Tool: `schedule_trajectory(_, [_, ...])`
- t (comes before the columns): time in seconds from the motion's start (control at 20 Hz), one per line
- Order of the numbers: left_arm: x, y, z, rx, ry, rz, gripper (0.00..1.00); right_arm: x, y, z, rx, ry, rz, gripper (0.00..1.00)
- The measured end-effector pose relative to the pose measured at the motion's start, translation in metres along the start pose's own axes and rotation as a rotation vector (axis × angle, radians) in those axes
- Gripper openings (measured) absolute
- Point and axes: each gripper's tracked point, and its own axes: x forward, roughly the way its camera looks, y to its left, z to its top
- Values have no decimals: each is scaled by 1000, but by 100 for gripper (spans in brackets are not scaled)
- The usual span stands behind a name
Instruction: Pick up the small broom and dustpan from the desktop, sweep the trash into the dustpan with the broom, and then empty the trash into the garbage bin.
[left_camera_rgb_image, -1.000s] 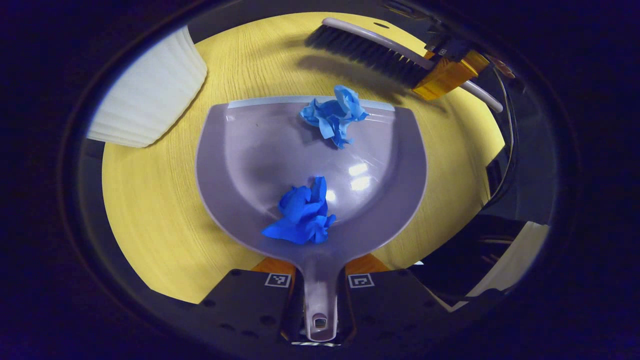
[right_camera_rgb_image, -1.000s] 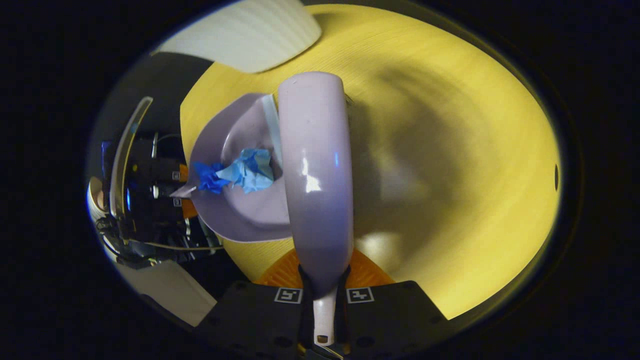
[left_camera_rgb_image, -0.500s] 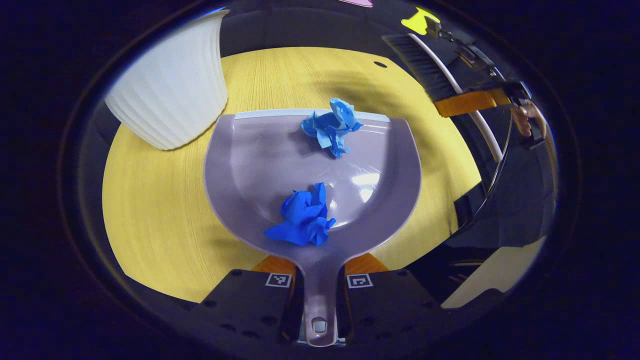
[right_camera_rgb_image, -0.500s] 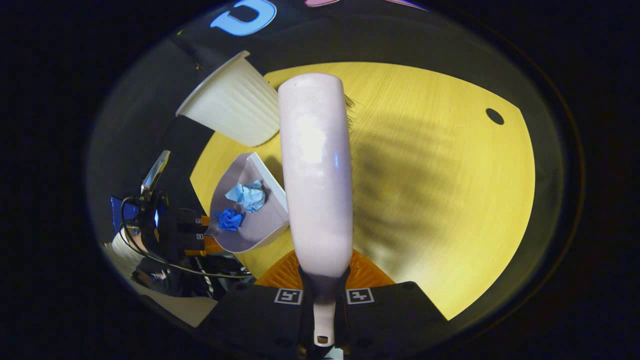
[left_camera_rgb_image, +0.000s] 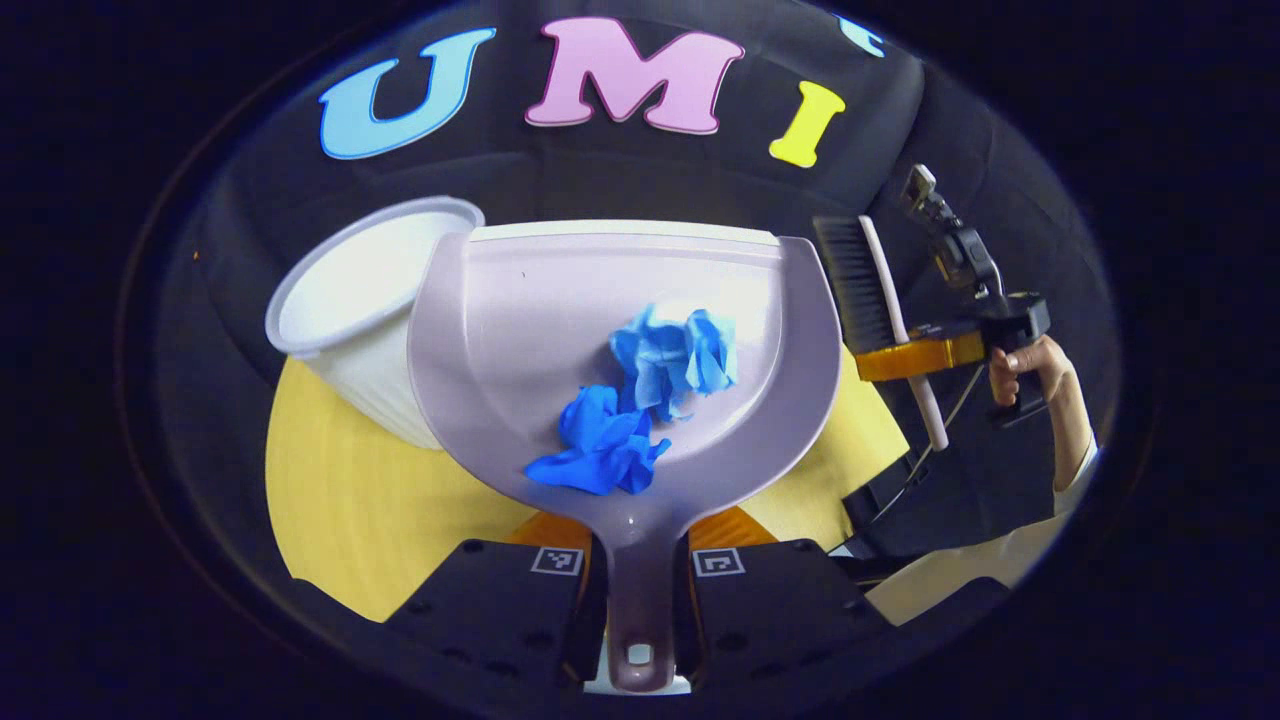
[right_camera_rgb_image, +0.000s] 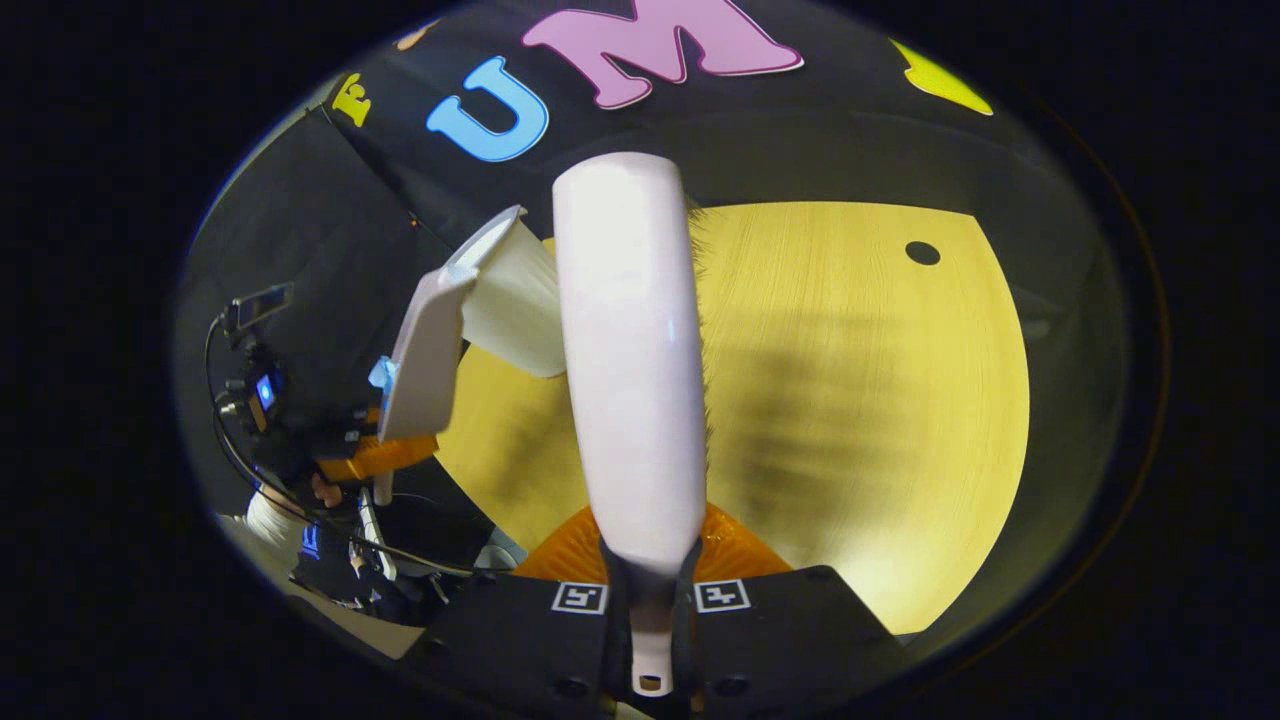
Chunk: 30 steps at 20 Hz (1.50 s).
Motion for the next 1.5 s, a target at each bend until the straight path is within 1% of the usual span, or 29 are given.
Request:
schedule_trajectory(0.05, [-9,12,13,16,-22,28,26,7,-2,-6,3,-12,8,17])
schedule_trajectory(0.1, [-19,28,32,31,-48,63,24,-3,-1,-1,3,-19,15,17])
schedule_trajectory(0.15, [-27,48,47,45,-60,101,26,-4,-4,1,2,-28,14,17])
schedule_trajectory(0.2, [-37,68,61,52,-69,142,23,-10,0,-1,-2,-29,12,17])
schedule_trajectory(0.3, [-49,97,75,52,-59,206,23,-18,5,-1,-3,-34,9,17])
schedule_trajectory(0.4, [-59,127,80,72,-20,291,23,-19,4,2,6,-41,11,17])
schedule_trajectory(0.55, [-73,176,83,152,75,456,23,-15,-2,2,17,-36,0,17])
schedule_trajectory(0.6, [-82,192,85,157,108,514,25,-13,-2,0,18,-29,1,17])
schedule_trajectory(0.65, [-89,212,88,156,146,578,24,-13,-2,0,18,-27,2,17])
schedule_trajectory(0.7, [-93,225,91,161,172,619,23,-12,-2,0,21,-27,5,17])
schedule_trajectory(0.75, [-96,233,91,173,196,657,23,-13,-2,-1,24,-29,11,17])
schedule_trajectory(0.85, [-95,246,90,235,284,722,23,-13,-4,-2,29,-26,18,17])
schedule_trajectory(1.0, [-110,241,92,393,419,818,23,-12,-5,-2,37,-18,4,17])
schedule_trajectory(1.05, [-111,243,93,442,457,841,25,-12,-5,-2,45,-22,7,17])
schedule_trajectory(1.1, [-111,243,93,478,485,854,23,-12,-6,-1,51,-26,9,17])
schedule_trajectory(1.15, [-114,245,93,512,510,871,23,-12,-7,-3,52,-26,10,17])
schedule_trajectory(1.2, [-116,248,94,556,534,898,23,-12,-7,-3,51,-25,11,17])
schedule_trajectory(1.3, [-119,249,98,678,575,972,23,-12,-7,-5,49,-18,9,17])
schedule_trajectory(1.35, [-121,251,96,722,597,995,23,-12,-6,-6,49,-15,11,17])
schedule_trajectory(1.4, [-121,254,94,756,618,1009,24,-12,-5,-6,46,-14,12,17])
schedule_trajectory(1.5, [-121,255,96,804,620,1030,23,-12,-4,-9,35,-11,14,17])
